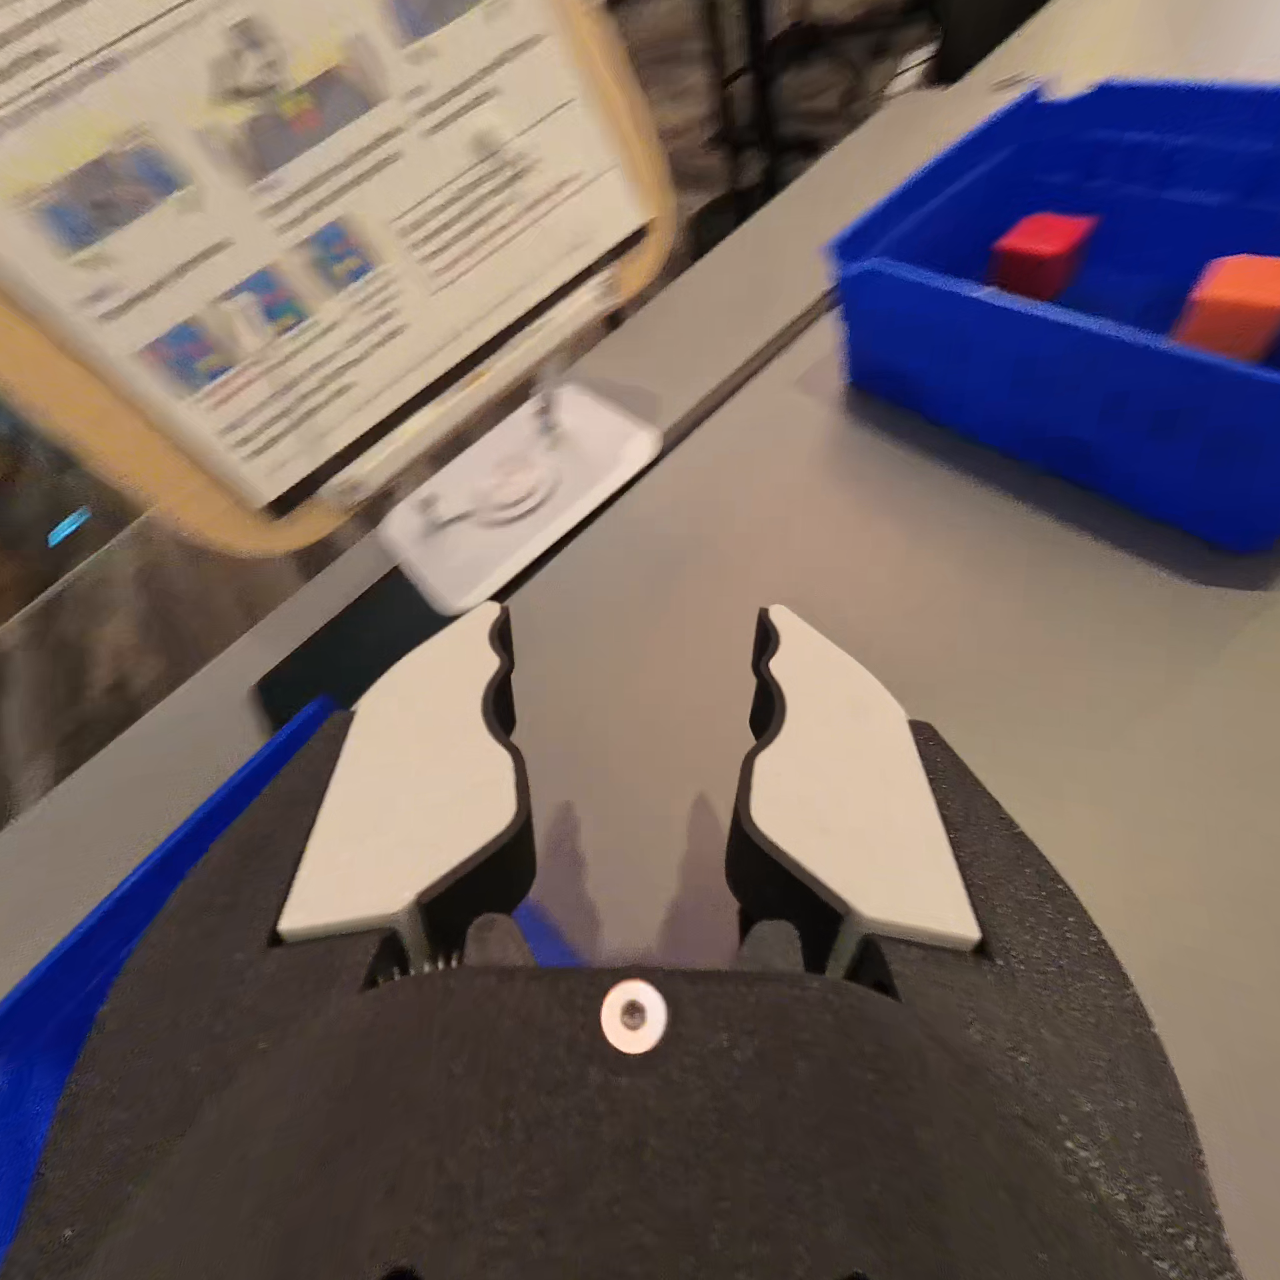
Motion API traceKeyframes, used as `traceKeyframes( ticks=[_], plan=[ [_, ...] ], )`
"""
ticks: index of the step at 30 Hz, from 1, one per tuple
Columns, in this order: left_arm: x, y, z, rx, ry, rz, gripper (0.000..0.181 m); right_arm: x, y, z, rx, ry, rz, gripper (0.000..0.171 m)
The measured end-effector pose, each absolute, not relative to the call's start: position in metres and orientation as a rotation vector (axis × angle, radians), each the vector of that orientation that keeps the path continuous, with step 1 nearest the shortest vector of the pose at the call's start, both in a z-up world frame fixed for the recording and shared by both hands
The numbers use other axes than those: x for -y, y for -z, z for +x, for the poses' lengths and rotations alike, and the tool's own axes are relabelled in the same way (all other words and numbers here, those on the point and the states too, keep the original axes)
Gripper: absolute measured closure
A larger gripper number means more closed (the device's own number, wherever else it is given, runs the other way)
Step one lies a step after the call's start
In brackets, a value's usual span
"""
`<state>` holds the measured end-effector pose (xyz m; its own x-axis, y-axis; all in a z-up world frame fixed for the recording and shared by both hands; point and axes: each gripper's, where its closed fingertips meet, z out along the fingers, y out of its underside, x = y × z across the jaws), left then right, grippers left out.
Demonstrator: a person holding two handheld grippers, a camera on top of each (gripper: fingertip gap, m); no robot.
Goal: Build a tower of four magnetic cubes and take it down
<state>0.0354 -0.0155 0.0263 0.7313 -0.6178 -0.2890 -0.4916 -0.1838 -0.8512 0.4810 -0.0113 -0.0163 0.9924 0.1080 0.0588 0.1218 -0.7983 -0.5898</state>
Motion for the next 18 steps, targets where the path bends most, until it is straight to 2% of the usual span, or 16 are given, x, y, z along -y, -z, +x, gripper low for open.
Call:
traceKeyframes(
  ticks=[4,9,10,12,13,15,17,18],
  plan=[
    [0.003,-0.044,-0.071,-0.599,-0.075,-2.019,0.112,0.027,0.061,0.525,-0.008,0.008,-2.694,0.114],
    [0.01,-0.059,-0.199,-0.233,-0.22,-2.083,0.11,0.016,0.09,0.516,-0.002,-0.135,-2.751,0.131],
    [0.013,-0.053,-0.221,-0.17,-0.239,-2.122,0.11,0.014,0.093,0.516,0.005,-0.117,-2.762,0.141],
    [0.021,-0.03,-0.253,-0.089,-0.235,-2.234,0.108,0.012,0.1,0.514,0.006,-0.104,-2.791,0.151],
    [0.022,-0.017,-0.262,-0.073,-0.216,-2.292,0.111,0.012,0.104,0.508,0.018,-0.141,-2.81,0.164],
    [0.022,0.009,-0.272,-0.054,-0.159,-2.39,0.113,0.013,0.11,0.504,0.016,-0.148,-2.846,0.165],
    [0.019,0.025,-0.27,-0.03,-0.051,-2.444,0.124,0.014,0.111,0.504,0.013,-0.134,-2.854,0.165],
    [0.018,0.032,-0.269,-0.025,-0.014,-2.468,0.122,0.014,0.111,0.504,0.009,-0.132,-2.853,0.165]
  ],
)
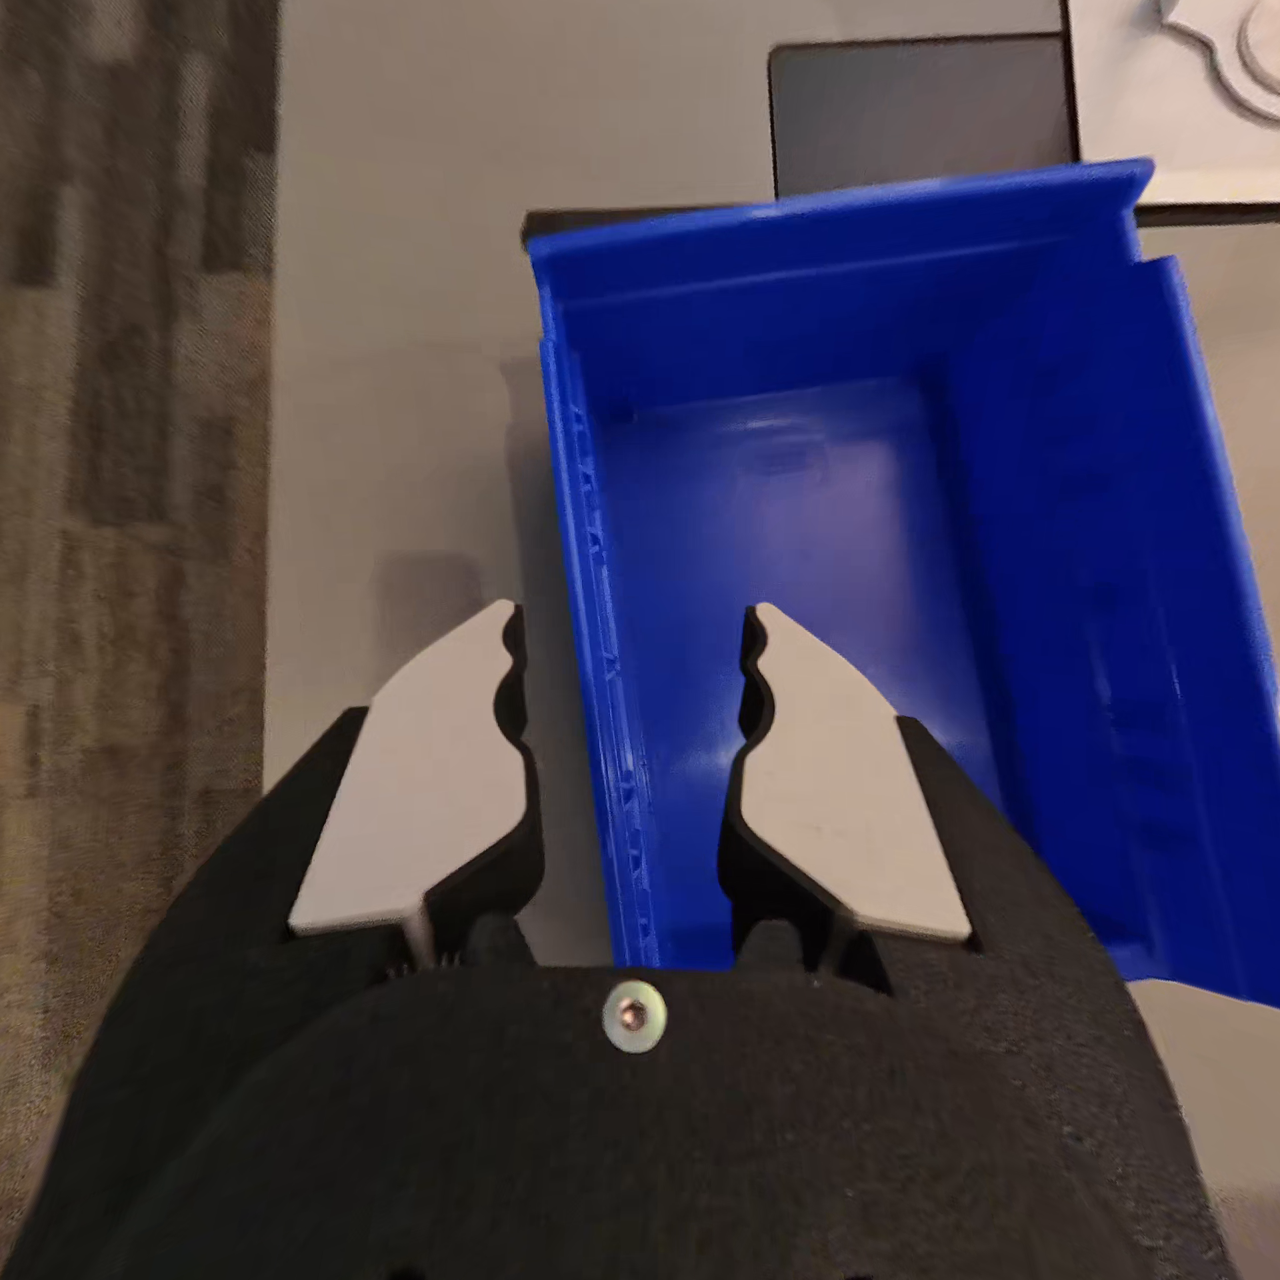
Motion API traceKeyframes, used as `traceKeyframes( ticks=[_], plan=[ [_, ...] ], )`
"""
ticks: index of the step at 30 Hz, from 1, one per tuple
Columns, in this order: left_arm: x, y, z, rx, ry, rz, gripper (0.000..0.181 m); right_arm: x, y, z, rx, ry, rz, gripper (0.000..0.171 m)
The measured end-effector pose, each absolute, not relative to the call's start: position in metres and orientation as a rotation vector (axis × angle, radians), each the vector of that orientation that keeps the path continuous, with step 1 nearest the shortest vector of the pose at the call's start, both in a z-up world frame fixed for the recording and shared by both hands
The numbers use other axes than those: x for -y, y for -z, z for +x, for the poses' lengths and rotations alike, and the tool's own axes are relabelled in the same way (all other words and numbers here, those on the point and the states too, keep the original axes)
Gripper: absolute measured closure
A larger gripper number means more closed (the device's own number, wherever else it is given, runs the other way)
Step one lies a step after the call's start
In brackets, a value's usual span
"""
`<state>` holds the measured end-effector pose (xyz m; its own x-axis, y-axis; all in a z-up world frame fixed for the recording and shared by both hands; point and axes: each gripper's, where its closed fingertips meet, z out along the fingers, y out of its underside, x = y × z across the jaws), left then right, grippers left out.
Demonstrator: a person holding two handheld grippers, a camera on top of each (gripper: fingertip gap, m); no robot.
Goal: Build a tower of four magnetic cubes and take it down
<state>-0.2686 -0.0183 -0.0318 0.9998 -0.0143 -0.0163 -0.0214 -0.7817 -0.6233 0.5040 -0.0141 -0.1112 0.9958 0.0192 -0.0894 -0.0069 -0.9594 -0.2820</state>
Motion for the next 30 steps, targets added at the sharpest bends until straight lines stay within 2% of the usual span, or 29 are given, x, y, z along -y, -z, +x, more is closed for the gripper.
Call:
traceKeyframes(
  ticks=[8,11,13,22,30],
  plan=[
    [0.027,0.076,-0.281,-0.014,-0.1,-2.686,0.126,0.015,0.111,0.503,-0.004,-0.122,-2.862,0.165],
    [0.033,0.089,-0.287,-0.005,-0.124,-2.756,0.146,0.017,0.111,0.499,0.017,-0.121,-2.879,0.165],
    [0.038,0.095,-0.284,-0.021,-0.097,-2.803,0.169,0.018,0.111,0.496,0.015,-0.123,-2.889,0.165],
    [0.038,0.096,-0.27,-0.102,-0.136,-2.832,0.17,0.019,0.112,0.468,0.074,-0.135,-2.94,0.165],
    [0.026,0.096,-0.205,-0.371,-0.179,-2.823,0.166,0.013,0.112,0.425,0.207,-0.123,-2.96,0.164]
  ],
)
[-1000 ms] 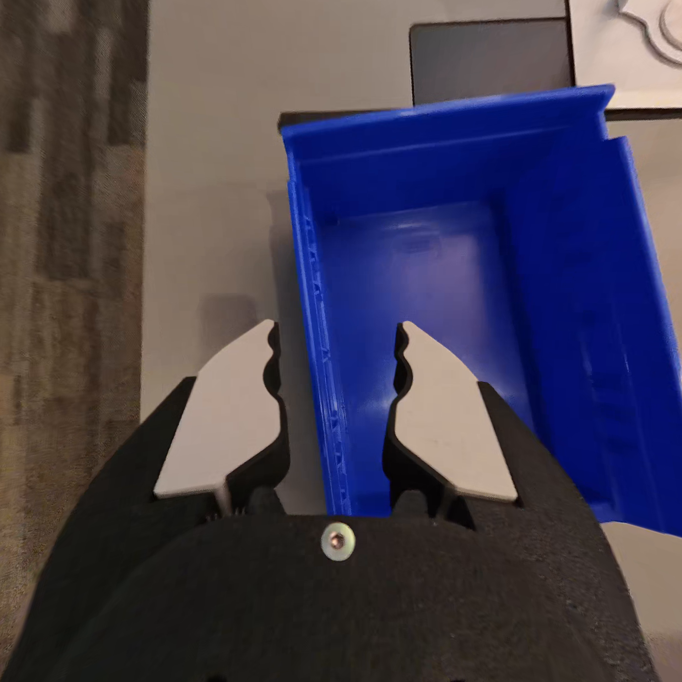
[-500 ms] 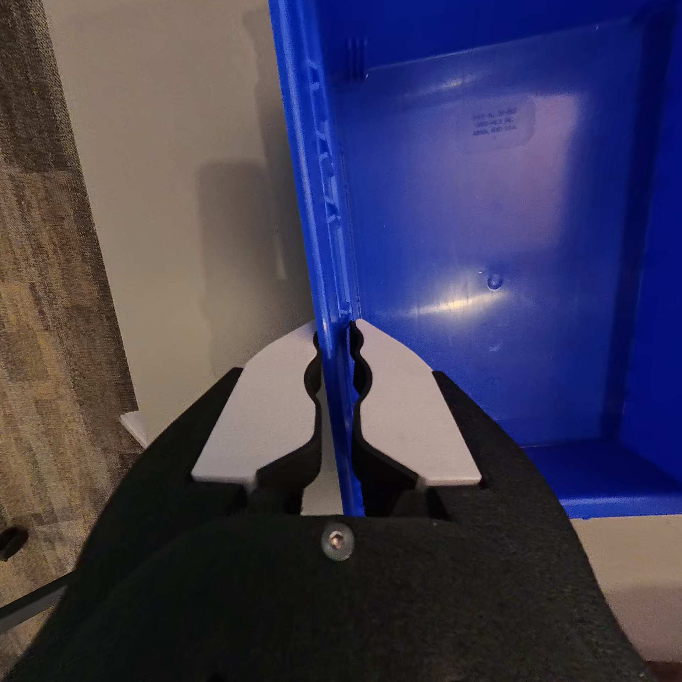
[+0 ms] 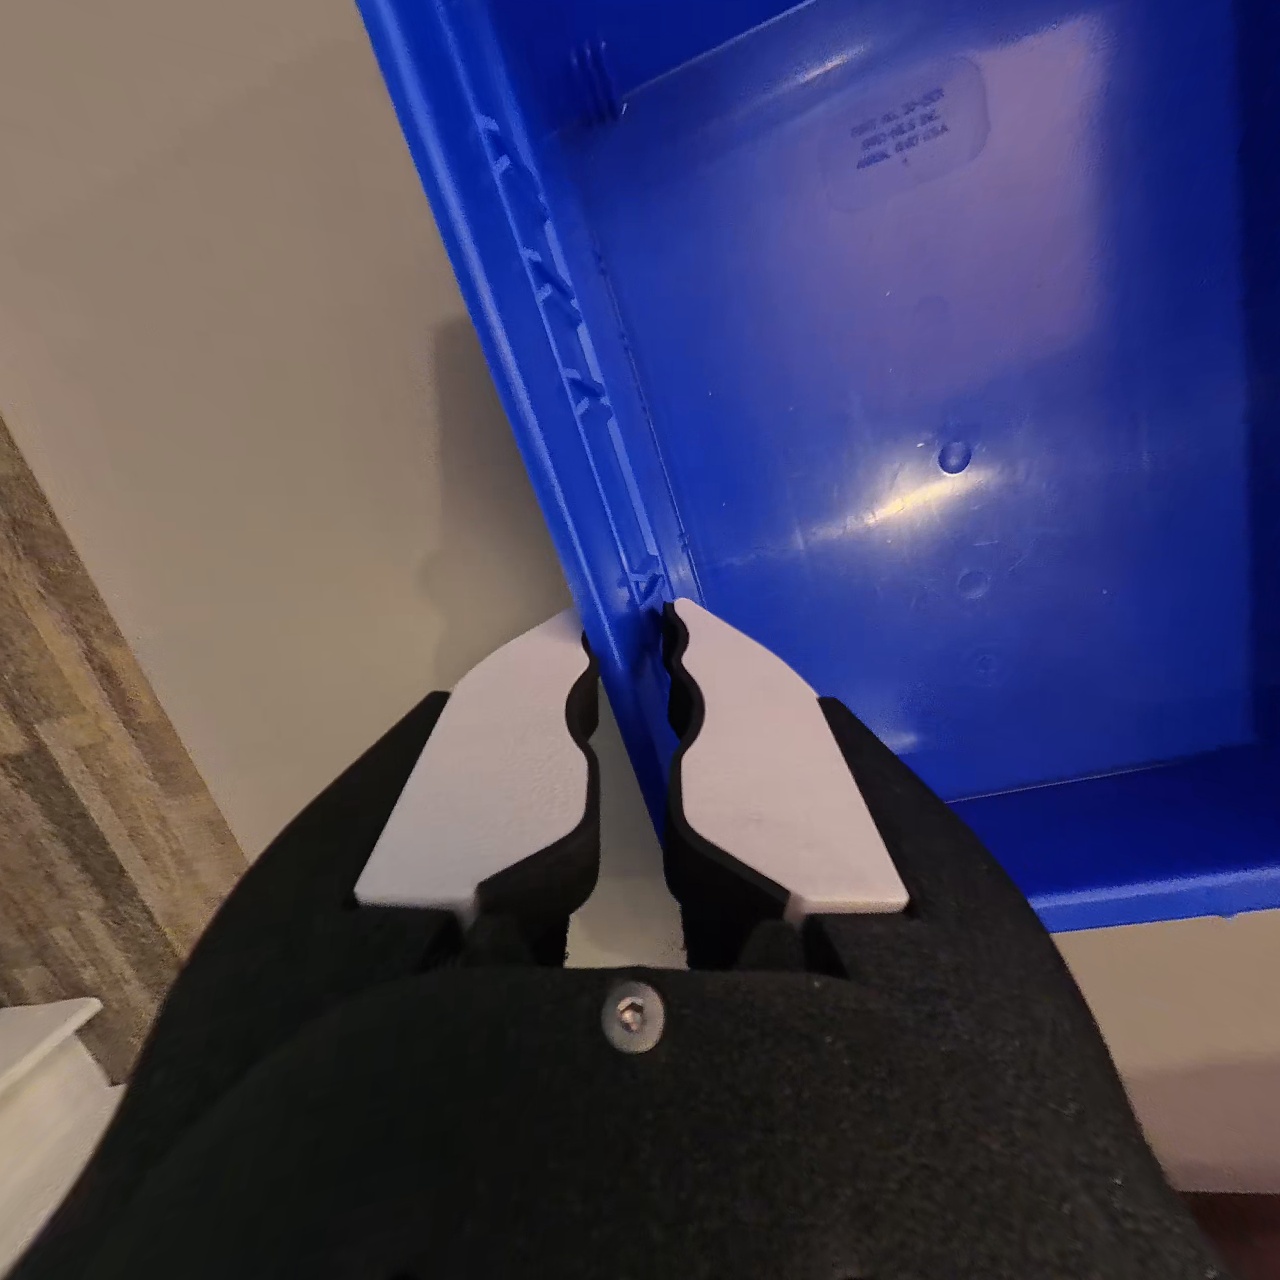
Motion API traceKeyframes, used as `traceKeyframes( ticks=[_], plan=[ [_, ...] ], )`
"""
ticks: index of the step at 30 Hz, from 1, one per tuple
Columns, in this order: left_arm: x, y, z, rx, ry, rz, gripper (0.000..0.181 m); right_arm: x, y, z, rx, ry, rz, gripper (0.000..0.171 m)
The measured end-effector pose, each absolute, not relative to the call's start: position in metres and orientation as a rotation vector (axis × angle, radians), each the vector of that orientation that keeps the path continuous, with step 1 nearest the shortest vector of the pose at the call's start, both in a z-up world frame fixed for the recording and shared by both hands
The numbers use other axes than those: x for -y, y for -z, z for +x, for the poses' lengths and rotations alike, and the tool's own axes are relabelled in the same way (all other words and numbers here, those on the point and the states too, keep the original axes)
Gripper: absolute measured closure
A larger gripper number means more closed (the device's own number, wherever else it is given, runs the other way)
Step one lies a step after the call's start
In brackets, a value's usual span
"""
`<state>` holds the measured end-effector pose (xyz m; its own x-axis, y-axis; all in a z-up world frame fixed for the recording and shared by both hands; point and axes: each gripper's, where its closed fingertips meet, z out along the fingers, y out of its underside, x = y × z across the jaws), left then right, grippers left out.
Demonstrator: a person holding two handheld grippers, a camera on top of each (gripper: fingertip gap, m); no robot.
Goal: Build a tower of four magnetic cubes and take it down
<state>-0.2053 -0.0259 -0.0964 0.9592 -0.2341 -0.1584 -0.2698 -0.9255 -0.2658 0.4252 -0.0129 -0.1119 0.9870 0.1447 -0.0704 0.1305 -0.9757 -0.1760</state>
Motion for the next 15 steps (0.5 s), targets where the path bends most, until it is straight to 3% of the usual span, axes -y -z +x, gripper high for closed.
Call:
traceKeyframes(
  ticks=[15],
  plan=[
    [0.023,0.098,-0.115,-0.693,-0.434,-2.732,0.153,0.011,0.113,0.345,0.424,-0.176,-2.956,0.161]
  ],
)
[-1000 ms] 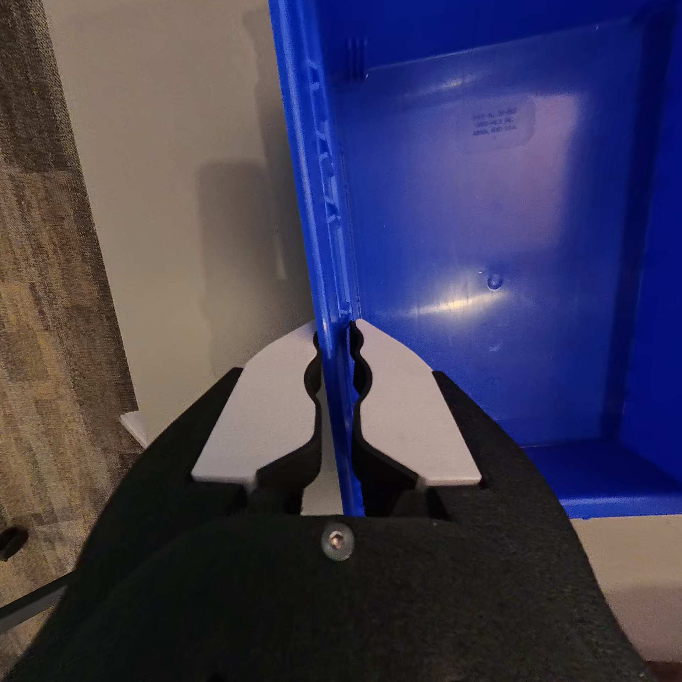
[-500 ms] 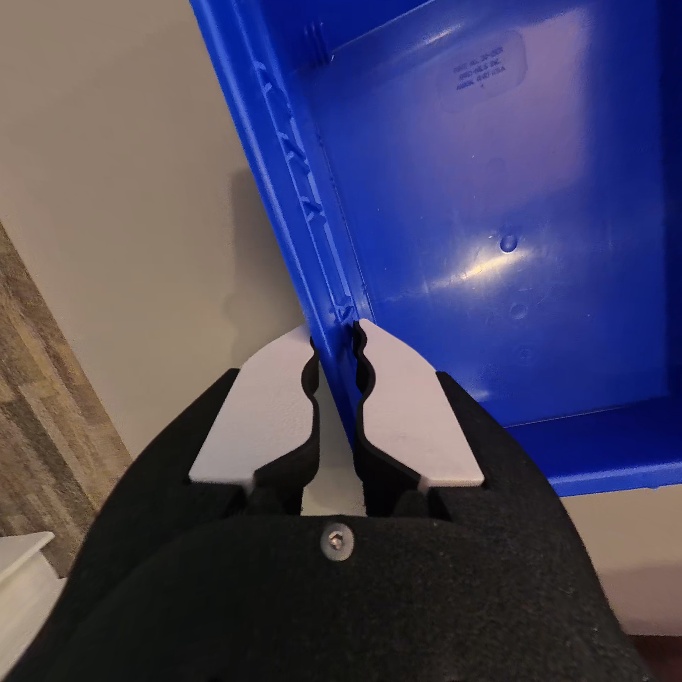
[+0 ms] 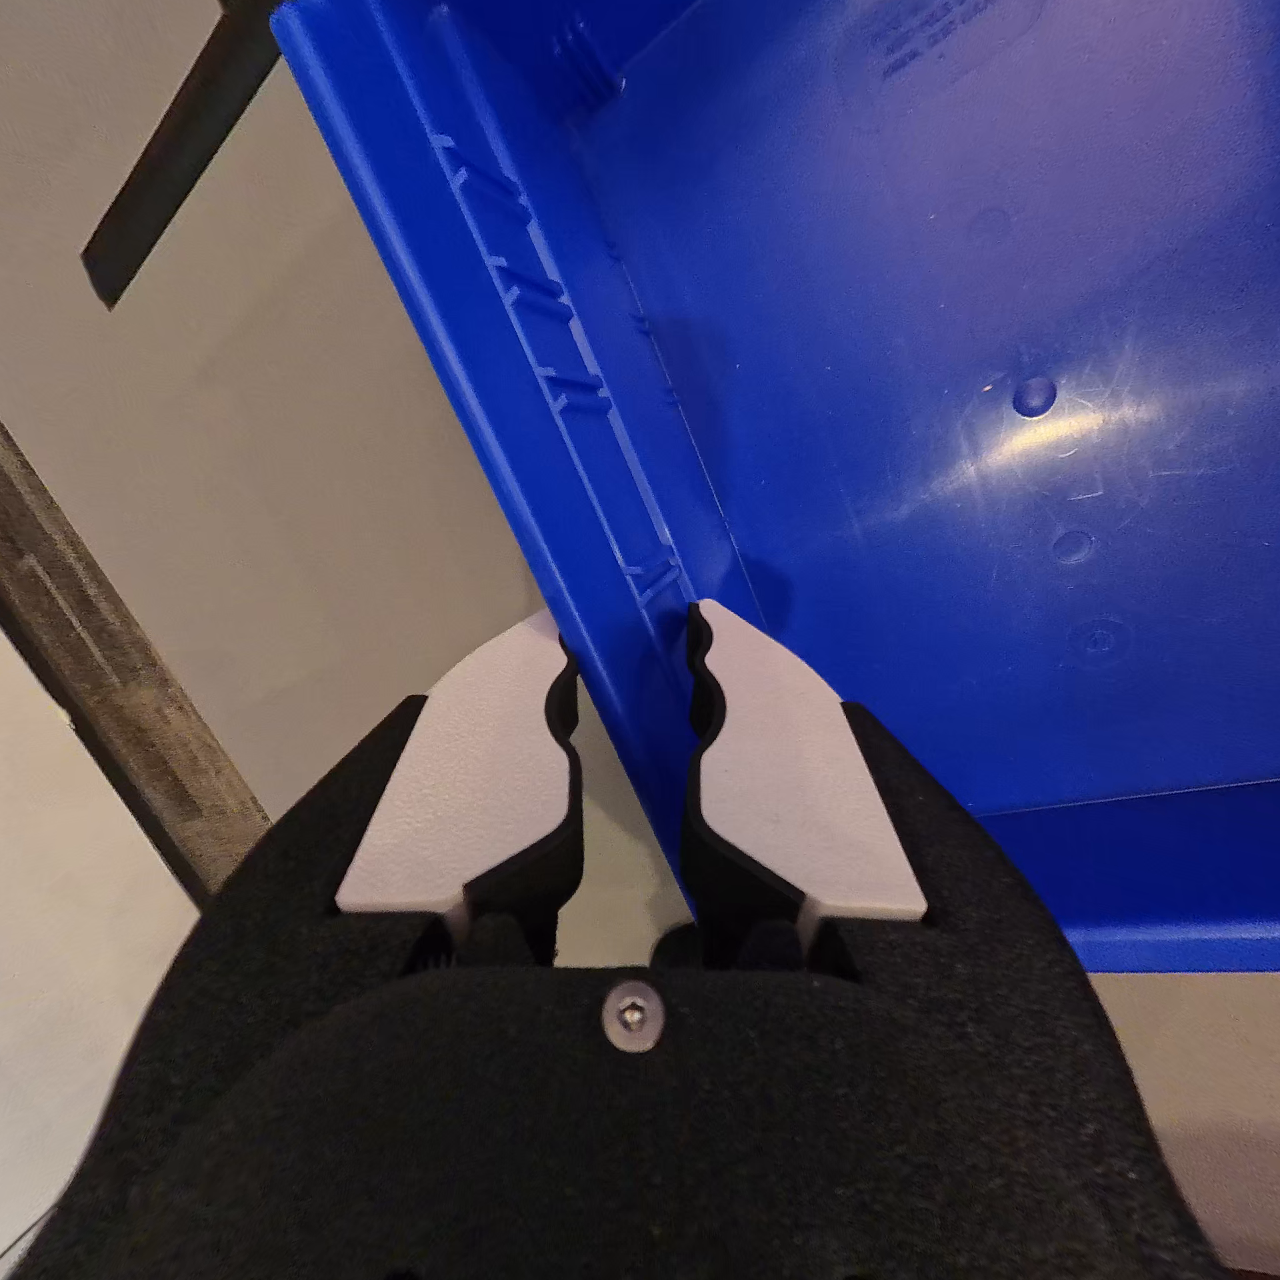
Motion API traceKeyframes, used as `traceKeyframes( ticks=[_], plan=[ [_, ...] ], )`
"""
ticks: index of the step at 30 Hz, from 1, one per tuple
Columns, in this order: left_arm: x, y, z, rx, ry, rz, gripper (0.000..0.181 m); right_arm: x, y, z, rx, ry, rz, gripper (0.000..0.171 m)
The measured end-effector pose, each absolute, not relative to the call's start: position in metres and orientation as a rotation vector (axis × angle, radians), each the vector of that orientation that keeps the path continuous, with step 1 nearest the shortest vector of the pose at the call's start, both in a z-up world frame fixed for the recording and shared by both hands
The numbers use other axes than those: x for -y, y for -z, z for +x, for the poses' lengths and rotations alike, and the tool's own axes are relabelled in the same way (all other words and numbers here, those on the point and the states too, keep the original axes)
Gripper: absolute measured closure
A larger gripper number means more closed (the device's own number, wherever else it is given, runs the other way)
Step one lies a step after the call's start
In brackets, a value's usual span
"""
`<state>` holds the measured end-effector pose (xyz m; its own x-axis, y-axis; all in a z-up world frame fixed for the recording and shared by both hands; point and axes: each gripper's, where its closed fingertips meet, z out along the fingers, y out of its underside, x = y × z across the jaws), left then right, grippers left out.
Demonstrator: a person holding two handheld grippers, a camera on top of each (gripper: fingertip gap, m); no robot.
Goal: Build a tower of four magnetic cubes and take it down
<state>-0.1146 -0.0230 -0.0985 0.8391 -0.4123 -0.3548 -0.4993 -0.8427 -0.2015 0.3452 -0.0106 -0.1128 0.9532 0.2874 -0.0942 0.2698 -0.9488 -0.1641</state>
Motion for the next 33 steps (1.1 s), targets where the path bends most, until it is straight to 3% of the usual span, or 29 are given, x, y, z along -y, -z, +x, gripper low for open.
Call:
traceKeyframes(
  ticks=[5,19,33],
  plan=[
    [0.027,0.099,-0.105,-0.744,-0.498,-2.719,0.148,-0.008,0.115,0.34,0.329,-0.258,-2.947,0.154],
    [0.04,0.097,-0.061,-0.879,-0.17,-2.701,0.128,-0.018,0.128,0.347,0.206,-0.157,-3.09,0.162],
    [0.052,0.005,-0.133,-0.62,-0.015,-2.479,0.13,-0.013,0.127,0.372,0.184,-0.359,-3.121,0.165]
  ],
)
